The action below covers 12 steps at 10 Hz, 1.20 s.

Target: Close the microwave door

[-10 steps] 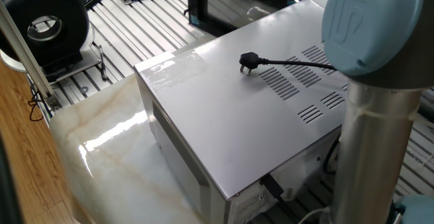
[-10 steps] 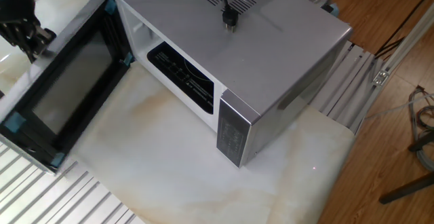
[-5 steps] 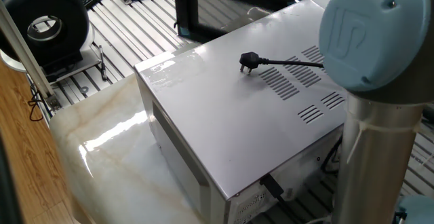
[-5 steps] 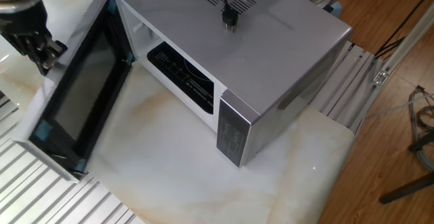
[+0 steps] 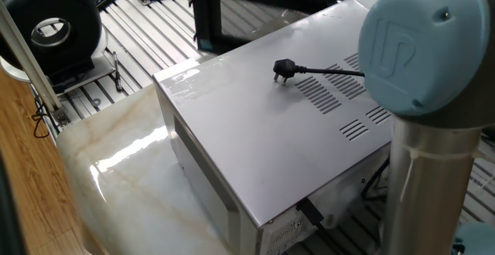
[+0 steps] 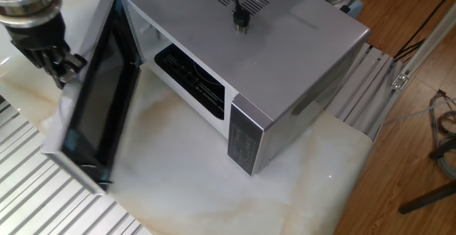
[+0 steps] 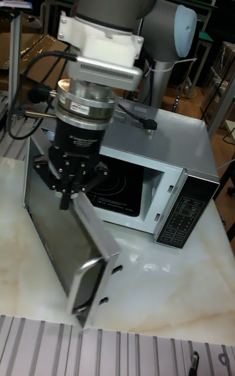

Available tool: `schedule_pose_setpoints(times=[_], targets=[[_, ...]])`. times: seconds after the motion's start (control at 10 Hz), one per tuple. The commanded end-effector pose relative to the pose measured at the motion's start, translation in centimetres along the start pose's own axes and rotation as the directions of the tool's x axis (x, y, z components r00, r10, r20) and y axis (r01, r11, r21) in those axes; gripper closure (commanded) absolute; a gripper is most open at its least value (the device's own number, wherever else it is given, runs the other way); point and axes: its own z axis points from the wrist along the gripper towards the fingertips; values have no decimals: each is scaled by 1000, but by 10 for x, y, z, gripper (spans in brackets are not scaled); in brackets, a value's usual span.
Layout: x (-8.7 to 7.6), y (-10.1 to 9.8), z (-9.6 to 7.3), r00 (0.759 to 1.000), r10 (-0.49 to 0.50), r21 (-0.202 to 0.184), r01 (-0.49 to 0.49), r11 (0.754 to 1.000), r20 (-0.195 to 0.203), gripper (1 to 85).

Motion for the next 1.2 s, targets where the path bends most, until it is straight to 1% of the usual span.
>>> schedule_pose_setpoints(times=[0.0,0.1,0.2,0.3,0.6,0.8,1.0,1.1], targets=[[9,26,5,998,-69,6,69,998,-10,847],[11,34,6,997,-70,10,70,998,-12,847],[15,42,4,998,-64,8,64,998,-25,847],[20,49,0,997,-58,-5,58,998,-49,847],[30,66,-7,996,-34,-6,33,999,-86,847],[39,90,-8,996,31,-34,-34,999,-88,847],[46,110,-5,994,78,-40,-81,996,-82,847],[49,120,-5,992,98,-56,-103,993,-77,847]])
